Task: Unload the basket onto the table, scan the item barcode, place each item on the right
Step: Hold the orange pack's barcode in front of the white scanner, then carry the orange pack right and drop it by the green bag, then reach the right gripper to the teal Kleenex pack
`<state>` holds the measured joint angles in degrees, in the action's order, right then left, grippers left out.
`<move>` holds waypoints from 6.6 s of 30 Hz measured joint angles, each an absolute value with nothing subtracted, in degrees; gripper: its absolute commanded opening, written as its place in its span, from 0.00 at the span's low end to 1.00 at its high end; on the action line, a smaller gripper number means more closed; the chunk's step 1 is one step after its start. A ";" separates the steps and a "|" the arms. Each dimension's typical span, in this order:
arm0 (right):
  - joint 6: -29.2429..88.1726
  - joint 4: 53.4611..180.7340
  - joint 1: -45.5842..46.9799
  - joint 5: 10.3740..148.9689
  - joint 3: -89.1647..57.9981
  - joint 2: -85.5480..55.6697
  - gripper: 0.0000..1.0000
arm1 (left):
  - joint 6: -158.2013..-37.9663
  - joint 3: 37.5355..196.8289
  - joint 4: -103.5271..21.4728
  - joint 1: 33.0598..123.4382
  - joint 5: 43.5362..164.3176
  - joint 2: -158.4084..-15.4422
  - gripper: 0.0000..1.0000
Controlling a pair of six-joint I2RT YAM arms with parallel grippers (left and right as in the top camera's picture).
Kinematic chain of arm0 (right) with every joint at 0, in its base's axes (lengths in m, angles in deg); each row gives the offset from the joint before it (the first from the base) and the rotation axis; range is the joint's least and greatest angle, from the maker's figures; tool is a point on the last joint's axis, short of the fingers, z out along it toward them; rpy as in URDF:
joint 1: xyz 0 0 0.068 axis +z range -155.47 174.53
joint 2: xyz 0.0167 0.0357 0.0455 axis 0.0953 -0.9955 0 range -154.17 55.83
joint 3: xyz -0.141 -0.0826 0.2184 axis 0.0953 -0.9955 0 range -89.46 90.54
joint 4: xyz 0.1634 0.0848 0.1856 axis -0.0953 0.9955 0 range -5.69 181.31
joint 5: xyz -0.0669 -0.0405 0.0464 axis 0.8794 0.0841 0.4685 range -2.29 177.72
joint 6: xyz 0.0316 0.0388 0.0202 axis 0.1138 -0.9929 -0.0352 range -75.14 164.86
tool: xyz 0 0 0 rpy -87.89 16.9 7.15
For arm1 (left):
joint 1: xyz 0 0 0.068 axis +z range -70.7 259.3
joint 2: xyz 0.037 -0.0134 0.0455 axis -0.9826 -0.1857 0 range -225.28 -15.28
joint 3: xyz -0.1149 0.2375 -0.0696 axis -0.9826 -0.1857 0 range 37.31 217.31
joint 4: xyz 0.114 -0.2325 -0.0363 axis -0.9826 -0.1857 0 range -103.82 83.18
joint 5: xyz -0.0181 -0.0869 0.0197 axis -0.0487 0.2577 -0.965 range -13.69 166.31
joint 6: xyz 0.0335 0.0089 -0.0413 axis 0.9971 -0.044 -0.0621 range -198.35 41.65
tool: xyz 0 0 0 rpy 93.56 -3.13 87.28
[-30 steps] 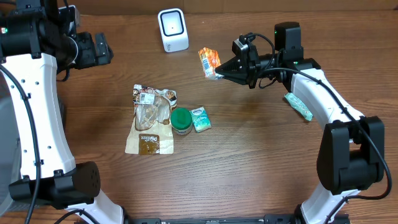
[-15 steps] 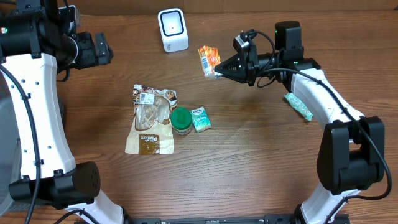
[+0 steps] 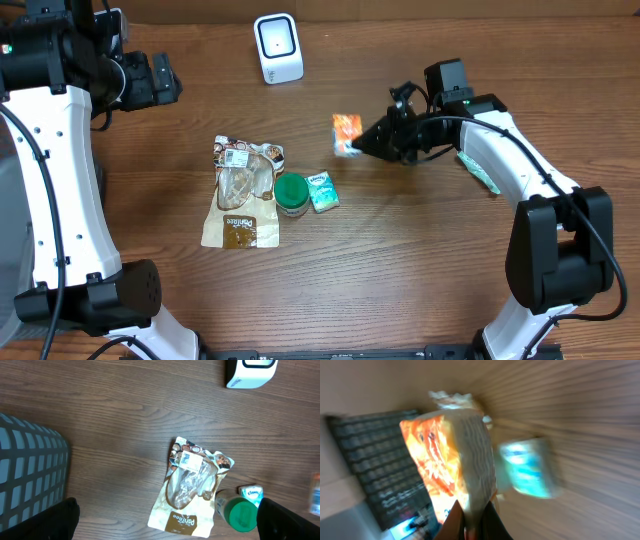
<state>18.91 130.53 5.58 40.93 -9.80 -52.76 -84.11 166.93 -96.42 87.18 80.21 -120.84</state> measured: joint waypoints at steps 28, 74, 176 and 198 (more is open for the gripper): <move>59.06 102.68 29.69 115.16 39.42 -81.40 0.04 | -84.11 166.93 -96.40 87.18 80.21 -120.84 1.00; 65.75 111.38 26.28 103.35 38.57 -80.06 0.04 | -84.11 166.93 -96.45 87.18 80.21 -120.84 1.00; 26.30 143.58 19.64 68.21 0.60 -60.48 0.45 | -84.11 166.93 -96.40 87.18 80.19 -120.84 0.99; 15.52 127.38 21.95 64.95 -12.82 -60.48 0.36 | -84.11 166.93 -96.42 87.18 80.21 -120.84 1.00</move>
<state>15.52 127.38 21.95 64.95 -12.82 -60.48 -84.11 166.93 -96.42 87.18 80.21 -120.84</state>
